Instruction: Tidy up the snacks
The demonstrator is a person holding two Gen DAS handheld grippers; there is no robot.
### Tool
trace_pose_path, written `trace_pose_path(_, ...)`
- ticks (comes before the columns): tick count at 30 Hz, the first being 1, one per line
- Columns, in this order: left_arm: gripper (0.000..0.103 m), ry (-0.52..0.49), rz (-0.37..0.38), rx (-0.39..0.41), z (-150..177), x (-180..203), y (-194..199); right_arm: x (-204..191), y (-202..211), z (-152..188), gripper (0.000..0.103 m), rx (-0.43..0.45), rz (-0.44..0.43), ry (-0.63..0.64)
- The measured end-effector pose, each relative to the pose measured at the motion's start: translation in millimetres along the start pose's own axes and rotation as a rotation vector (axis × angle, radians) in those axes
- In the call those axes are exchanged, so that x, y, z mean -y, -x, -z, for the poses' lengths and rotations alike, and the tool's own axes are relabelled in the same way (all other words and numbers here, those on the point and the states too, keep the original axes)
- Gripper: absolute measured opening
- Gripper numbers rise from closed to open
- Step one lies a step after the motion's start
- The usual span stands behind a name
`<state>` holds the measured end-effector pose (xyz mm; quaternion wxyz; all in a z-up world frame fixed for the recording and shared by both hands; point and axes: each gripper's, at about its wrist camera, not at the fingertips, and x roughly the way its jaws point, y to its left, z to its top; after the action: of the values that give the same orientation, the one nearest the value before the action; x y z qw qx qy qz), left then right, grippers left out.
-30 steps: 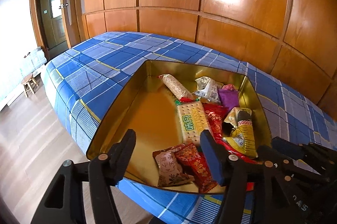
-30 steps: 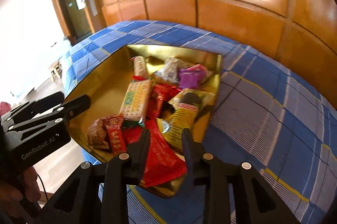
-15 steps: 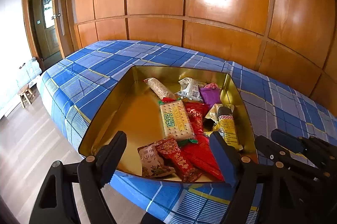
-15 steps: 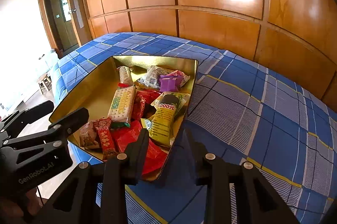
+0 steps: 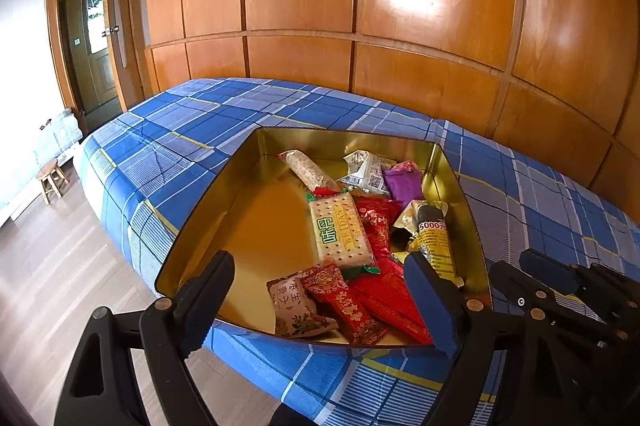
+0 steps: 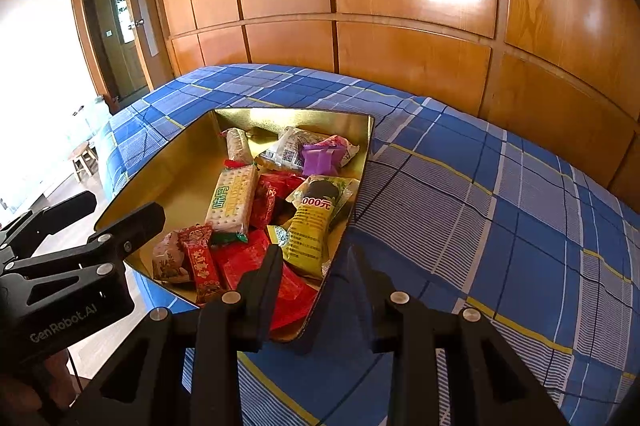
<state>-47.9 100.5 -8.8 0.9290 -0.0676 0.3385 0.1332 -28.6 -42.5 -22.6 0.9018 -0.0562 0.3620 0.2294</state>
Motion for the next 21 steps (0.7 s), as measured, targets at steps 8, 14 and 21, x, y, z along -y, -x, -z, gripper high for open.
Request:
trace_pose_path(8, 0.088, 0.003, 0.0, -0.001, -0.1, -1.4, -0.2, -1.0, -0.6, 0.0, 0.034, 0.0, 0.001, 0.002)
trace_pose_path(14, 0.088, 0.003, 0.0, 0.001, -0.2, -1.7, -0.3, -1.9, 0.0, 0.6, 0.034, 0.0, 0.0, 0.007)
trace_pose_path(21, 0.09, 0.005, 0.0, 0.002, -0.2, -3.5, 0.4, -1.7, 0.6, 0.6, 0.034, 0.003, -0.003, 0.013)
